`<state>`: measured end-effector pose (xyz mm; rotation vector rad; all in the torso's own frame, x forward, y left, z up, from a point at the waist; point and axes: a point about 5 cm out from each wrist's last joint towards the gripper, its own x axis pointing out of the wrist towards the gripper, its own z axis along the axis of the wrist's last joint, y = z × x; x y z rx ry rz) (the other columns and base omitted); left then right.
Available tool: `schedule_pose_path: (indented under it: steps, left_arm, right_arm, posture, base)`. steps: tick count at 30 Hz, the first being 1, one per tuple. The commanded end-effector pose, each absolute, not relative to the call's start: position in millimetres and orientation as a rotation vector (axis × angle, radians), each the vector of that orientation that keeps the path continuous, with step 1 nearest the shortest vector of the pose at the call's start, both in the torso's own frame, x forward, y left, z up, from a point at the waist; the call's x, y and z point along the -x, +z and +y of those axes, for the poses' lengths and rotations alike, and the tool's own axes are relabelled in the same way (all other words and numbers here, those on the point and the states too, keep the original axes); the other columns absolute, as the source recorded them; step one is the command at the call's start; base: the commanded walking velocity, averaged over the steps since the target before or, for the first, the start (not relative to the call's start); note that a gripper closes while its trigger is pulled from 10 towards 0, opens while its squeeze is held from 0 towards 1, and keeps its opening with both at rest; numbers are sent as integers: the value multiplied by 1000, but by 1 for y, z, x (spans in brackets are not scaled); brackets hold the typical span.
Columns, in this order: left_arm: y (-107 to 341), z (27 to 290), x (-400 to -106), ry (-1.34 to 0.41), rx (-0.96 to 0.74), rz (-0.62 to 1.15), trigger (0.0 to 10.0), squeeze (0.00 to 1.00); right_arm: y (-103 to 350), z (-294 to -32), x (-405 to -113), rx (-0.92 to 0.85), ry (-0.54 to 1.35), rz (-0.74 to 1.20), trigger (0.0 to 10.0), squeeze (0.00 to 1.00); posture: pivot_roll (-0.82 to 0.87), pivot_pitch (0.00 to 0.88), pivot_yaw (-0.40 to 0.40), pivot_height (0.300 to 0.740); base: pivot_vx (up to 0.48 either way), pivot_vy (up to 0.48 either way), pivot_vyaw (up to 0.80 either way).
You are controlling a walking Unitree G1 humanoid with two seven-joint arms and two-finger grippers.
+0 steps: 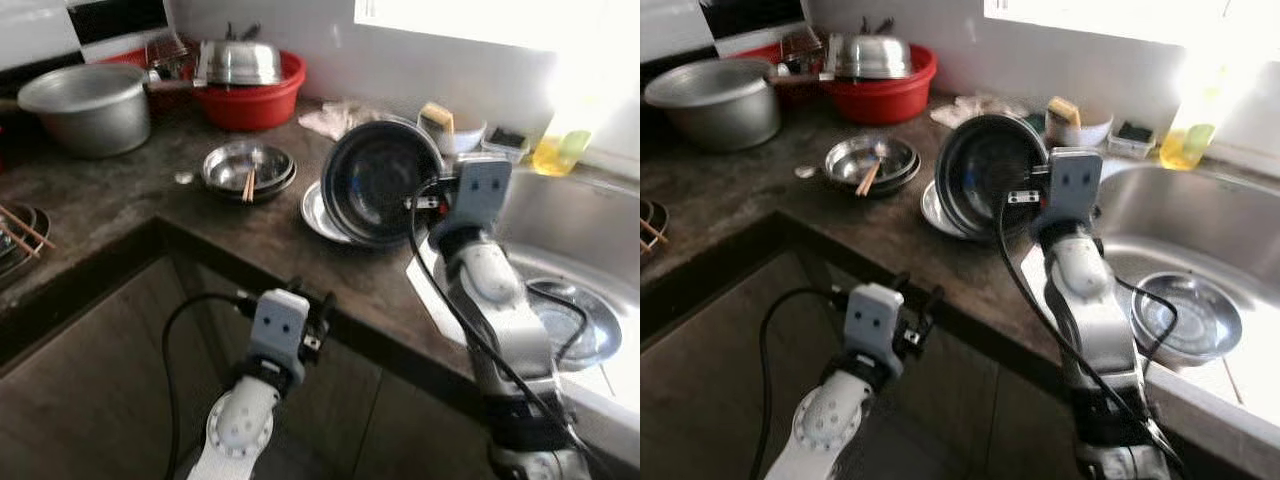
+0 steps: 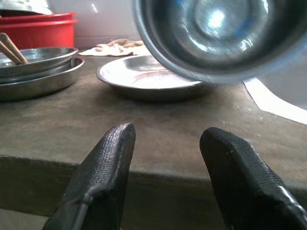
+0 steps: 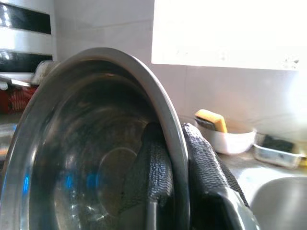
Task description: Kitchen organization
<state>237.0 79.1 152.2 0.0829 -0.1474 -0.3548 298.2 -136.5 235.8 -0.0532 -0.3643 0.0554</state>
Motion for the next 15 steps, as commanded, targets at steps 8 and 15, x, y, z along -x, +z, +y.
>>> schedule_pose_path:
  steps: [8,15]
  left_arm:
    - [161,81,-242,-332,-31,-157,10000,0]
    - [163,81,-247,-339,-45,-159,10000,0]
  right_arm:
    - [237,-143,-271,111,-34,-415,0,0]
    - [236,-141,-270,101,-48,-410,0,0]
  posture:
    - [43,35,-8,740]
    - [40,25,-2,740]
  base:
    - [0,0,-93]
    - [0,137,-782]
